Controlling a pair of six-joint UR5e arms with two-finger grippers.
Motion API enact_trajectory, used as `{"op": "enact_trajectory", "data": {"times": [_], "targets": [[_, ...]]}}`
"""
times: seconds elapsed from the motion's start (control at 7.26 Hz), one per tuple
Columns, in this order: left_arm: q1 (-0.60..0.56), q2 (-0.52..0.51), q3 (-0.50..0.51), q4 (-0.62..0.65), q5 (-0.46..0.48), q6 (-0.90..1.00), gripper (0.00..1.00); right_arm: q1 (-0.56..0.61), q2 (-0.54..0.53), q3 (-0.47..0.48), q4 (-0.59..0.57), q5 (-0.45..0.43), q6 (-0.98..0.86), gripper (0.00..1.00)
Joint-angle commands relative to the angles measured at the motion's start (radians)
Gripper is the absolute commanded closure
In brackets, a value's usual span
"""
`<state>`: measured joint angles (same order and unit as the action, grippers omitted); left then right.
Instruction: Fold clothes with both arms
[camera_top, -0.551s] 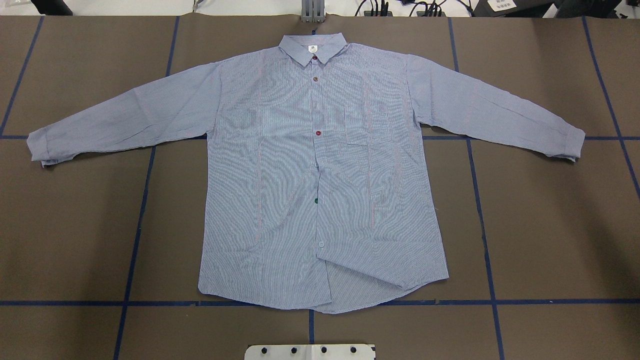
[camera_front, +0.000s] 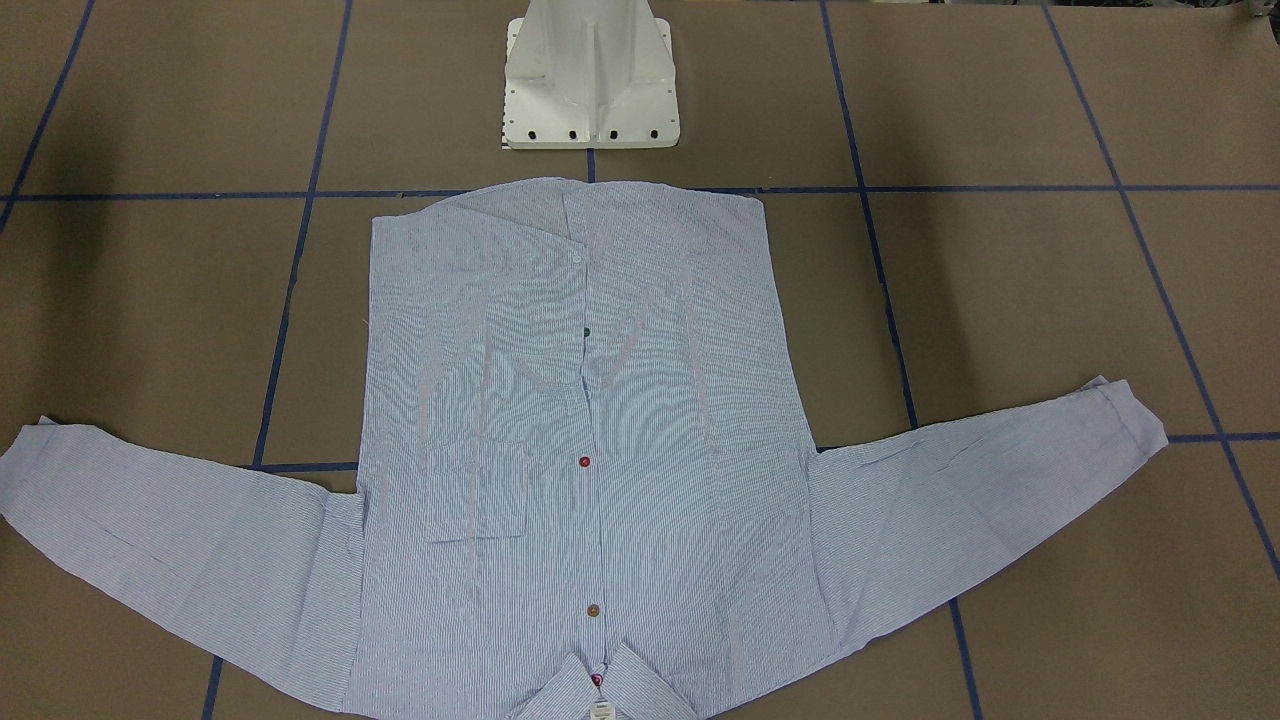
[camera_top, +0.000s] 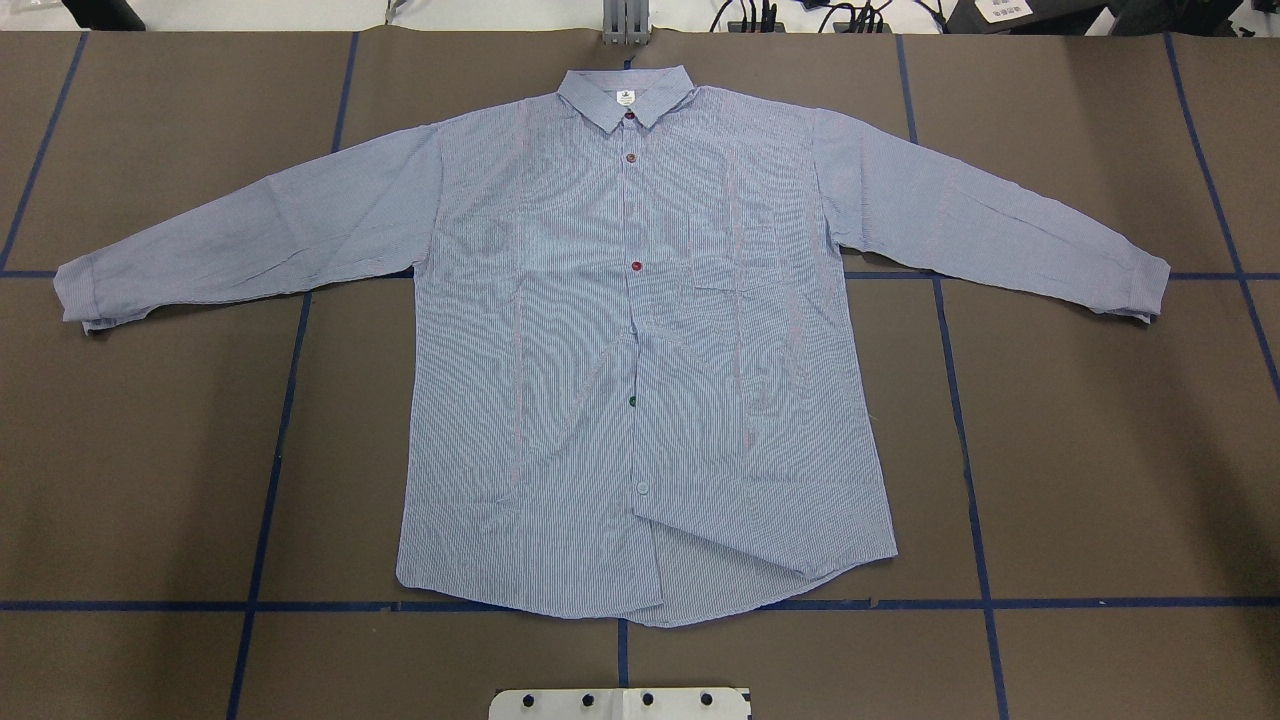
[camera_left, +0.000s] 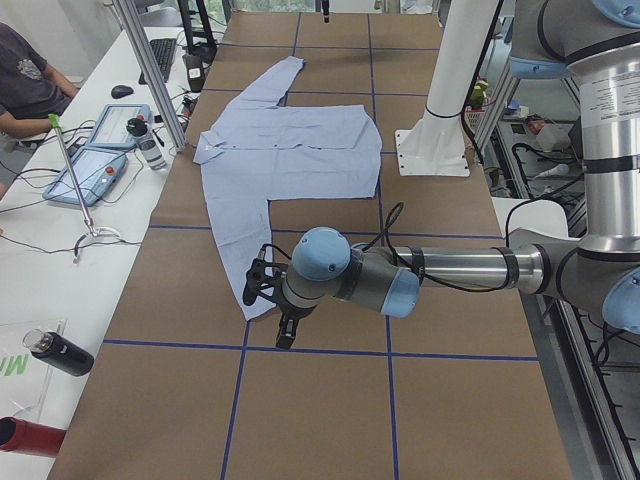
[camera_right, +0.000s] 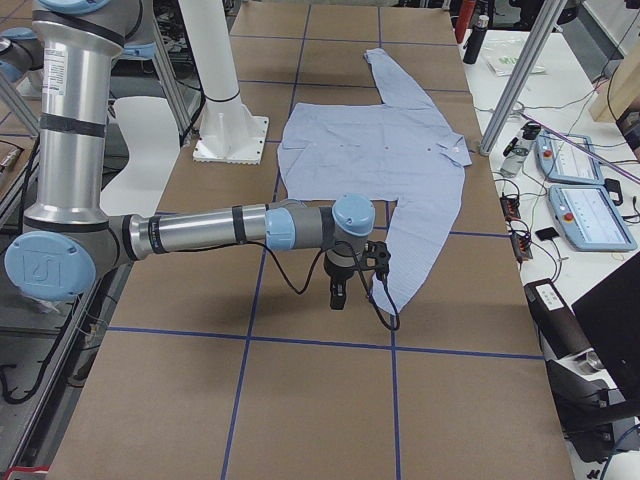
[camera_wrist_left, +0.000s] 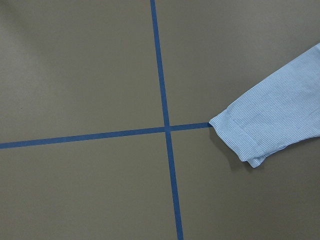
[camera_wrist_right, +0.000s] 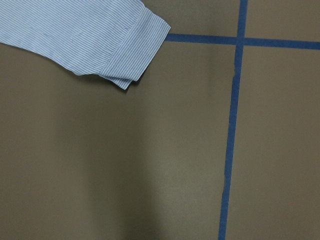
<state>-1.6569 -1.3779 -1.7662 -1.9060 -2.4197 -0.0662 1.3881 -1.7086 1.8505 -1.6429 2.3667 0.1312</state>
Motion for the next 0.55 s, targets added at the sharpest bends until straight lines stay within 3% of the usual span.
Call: {"op": "enact_trajectory", "data": {"times": [0.0,0.14,0.41], "targets": [[0.0,0.003,-0.009,-0.004,-0.005,0.0,0.01,0.0,0.001,0.007,0.0,0.046,0.002,0.0],[0.0,0.003,-0.012,-0.008,-0.009,0.0,0.01,-0.001,0.004,0.007,0.002,0.046,0.002,0.0],[0.002,0.01,-0.022,-0.019,-0.048,-0.013,0.01,-0.001,0.009,-0.04,0.113,0.039,0.043,0.0]]}}
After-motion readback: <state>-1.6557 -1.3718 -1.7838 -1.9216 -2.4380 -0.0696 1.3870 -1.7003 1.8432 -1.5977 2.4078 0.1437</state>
